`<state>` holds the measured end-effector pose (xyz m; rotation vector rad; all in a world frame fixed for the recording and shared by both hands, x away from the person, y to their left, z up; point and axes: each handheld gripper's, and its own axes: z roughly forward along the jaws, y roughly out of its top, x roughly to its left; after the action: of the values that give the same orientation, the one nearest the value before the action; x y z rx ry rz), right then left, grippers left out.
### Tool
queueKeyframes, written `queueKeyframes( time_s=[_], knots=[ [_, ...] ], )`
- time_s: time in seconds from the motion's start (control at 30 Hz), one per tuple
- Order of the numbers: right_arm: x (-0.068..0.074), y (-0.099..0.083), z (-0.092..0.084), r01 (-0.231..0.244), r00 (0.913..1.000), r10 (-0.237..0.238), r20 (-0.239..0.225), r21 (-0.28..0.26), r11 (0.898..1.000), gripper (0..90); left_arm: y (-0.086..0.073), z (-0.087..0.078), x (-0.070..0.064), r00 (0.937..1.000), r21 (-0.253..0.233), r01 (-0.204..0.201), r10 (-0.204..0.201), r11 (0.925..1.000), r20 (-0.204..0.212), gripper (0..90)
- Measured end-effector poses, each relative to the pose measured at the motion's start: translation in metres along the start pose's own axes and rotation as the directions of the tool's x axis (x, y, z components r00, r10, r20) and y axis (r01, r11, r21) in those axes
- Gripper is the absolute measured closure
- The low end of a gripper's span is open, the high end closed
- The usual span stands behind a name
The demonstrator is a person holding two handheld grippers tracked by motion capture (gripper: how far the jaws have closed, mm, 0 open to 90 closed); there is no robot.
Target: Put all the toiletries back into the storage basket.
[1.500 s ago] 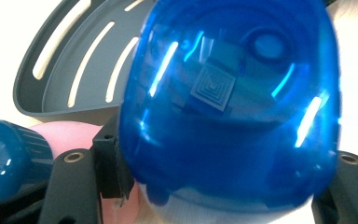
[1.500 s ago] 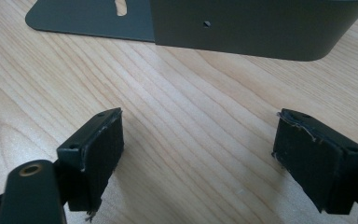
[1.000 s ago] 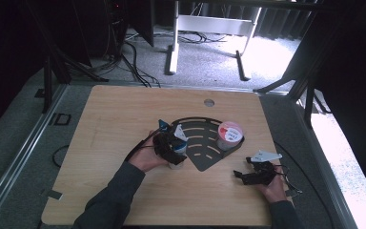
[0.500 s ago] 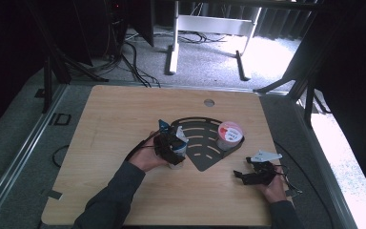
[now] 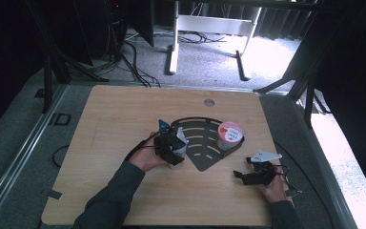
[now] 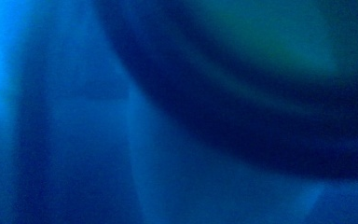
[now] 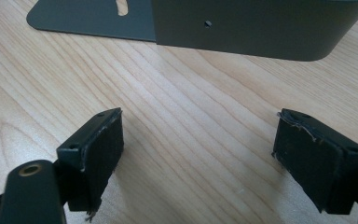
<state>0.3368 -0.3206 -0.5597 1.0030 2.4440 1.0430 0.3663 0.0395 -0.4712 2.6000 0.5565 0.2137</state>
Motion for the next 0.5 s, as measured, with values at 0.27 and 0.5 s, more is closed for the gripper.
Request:
queueKeyframes(
  time_s=[0.27, 0.5],
  knots=[
    [0.0000, 0.0000, 0.0000, 0.000, 1.0000, 0.000, 0.000, 0.000, 1.000, 15.7, 0.0007, -0.0003, -0.0003, 0.9999, 0.012, -0.001, 0.001, 0.9999, 0.012, 51.4],
    [0.0000, 0.0000, 0.0000, 0.001, 1.0000, -0.001, -0.001, 0.000, 1.000, 15.7, 0.0017, -0.0009, -0.0002, 0.9999, 0.029, -0.009, 0.009, 0.9995, 0.011, 52.0]
  ],
)
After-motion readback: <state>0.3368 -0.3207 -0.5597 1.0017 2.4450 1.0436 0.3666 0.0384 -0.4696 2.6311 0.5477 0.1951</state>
